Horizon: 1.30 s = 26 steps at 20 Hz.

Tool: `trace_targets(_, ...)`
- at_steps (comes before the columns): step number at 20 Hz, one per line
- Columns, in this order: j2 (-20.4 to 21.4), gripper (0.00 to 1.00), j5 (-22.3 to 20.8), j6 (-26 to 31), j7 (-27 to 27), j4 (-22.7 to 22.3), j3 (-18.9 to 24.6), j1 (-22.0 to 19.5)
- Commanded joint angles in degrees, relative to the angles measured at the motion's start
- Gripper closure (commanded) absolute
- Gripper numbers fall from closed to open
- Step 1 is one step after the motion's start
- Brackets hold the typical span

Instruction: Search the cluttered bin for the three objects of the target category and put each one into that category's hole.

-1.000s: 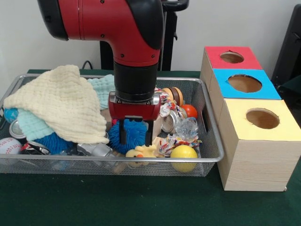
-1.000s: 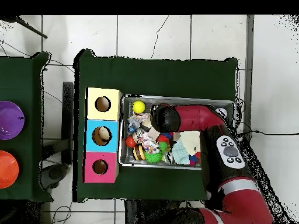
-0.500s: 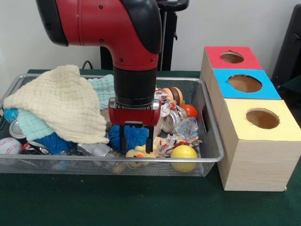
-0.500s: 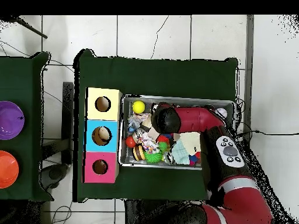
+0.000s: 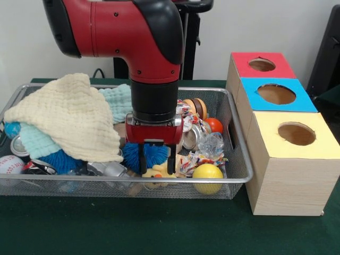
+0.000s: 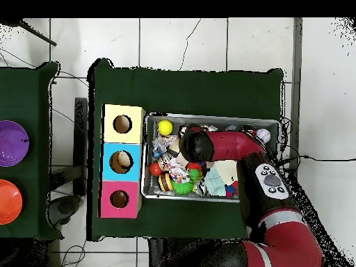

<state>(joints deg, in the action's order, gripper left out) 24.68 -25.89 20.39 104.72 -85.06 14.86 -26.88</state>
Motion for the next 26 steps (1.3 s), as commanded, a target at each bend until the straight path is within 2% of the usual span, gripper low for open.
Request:
trace_targets(1, -2.45, 0.0, 0.95, -1.58, 3.16, -4.75, 4.14, -1.58)
trace_targets(10, -2.67, 0.0, -0.34, -1.79, 1.87, -5.1, 3.86, -1.49)
trace_targets(11, -2.7, 1.0, -0.63, -2.36, 1.76, -5.24, 3.86, -1.59)
trace_targets(26, -2.51, 1.0, -0.81, -3.32, 2.43, -4.61, 3.11, -0.79)
